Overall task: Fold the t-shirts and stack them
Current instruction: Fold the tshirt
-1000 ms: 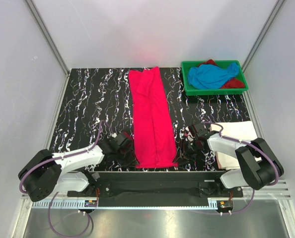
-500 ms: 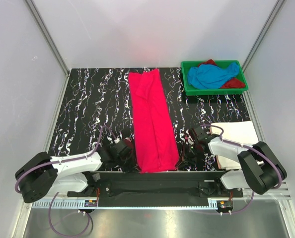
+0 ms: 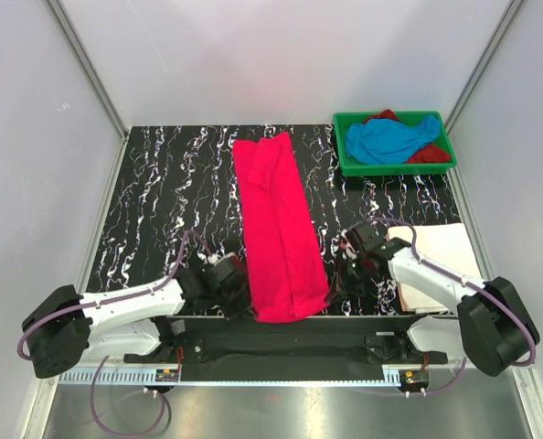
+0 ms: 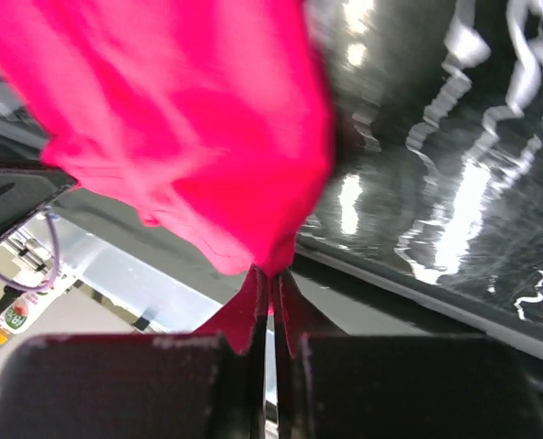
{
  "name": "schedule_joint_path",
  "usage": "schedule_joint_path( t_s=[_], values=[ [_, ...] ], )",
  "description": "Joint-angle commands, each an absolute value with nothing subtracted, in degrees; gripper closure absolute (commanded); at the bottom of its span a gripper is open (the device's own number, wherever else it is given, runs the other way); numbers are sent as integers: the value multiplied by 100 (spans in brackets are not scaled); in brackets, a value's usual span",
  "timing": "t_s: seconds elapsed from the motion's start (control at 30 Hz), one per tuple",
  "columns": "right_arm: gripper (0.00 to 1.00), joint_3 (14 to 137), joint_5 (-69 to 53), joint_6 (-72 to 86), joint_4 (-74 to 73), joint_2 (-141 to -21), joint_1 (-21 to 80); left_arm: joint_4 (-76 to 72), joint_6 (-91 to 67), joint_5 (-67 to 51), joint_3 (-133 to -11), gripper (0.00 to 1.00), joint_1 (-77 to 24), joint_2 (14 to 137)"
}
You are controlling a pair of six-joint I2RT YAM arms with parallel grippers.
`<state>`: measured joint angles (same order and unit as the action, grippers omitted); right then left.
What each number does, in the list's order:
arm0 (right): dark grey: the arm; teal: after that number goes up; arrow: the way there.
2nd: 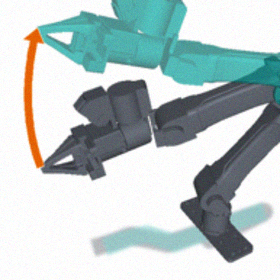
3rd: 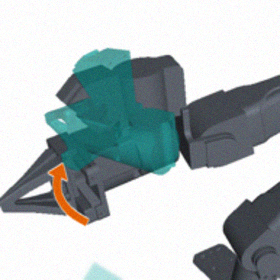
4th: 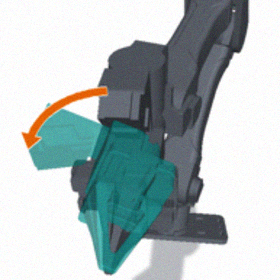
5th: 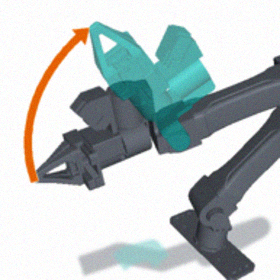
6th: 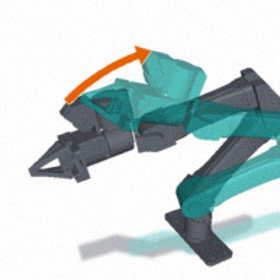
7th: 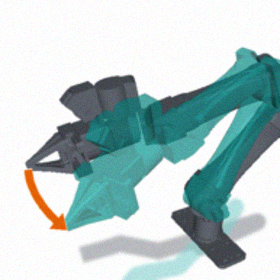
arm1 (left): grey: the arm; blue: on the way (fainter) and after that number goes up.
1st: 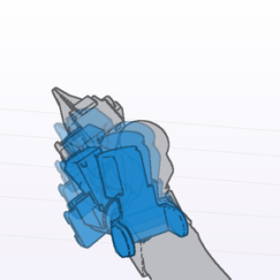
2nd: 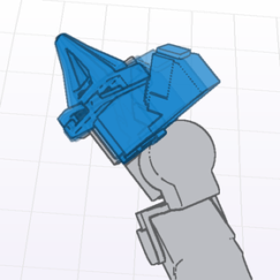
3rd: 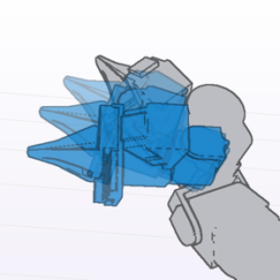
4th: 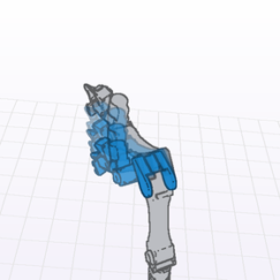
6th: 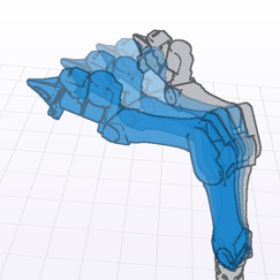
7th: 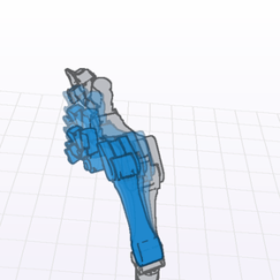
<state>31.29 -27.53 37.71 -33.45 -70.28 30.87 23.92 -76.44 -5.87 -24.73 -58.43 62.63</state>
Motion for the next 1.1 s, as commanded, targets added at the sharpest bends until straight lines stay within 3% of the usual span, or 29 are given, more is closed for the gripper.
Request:
schedule_joint_path(
  t_s=[0.0, 0.27, 0.4, 0.67, 1.07],
  values=[
    [100, 4006, -2549, 3437, -3664, -7223, 3120, 2645, -7331, -456, -3136, 100, -5346, 6213],
    [100, 6121, -2470, 2769, -3955, -8849, 2567, 2654, -5943, -984, -4314, 100, -3596, 7118],
    [100, 7406, -2470, 2488, -4218, -9903, 2259, 2540, -5468, -1282, -5209, 100, -2841, 8179],
    [100, 10262, -2487, 2145, -5106, -11925, 1969, 2681, -4931, -1652, -6897, 100, -2092, 9667],
    [100, 12119, -2926, 2136, -5502, -13297, 1749, 2698, -4869, -2039, -7891, 100, -1433, 10572]
  ],
)
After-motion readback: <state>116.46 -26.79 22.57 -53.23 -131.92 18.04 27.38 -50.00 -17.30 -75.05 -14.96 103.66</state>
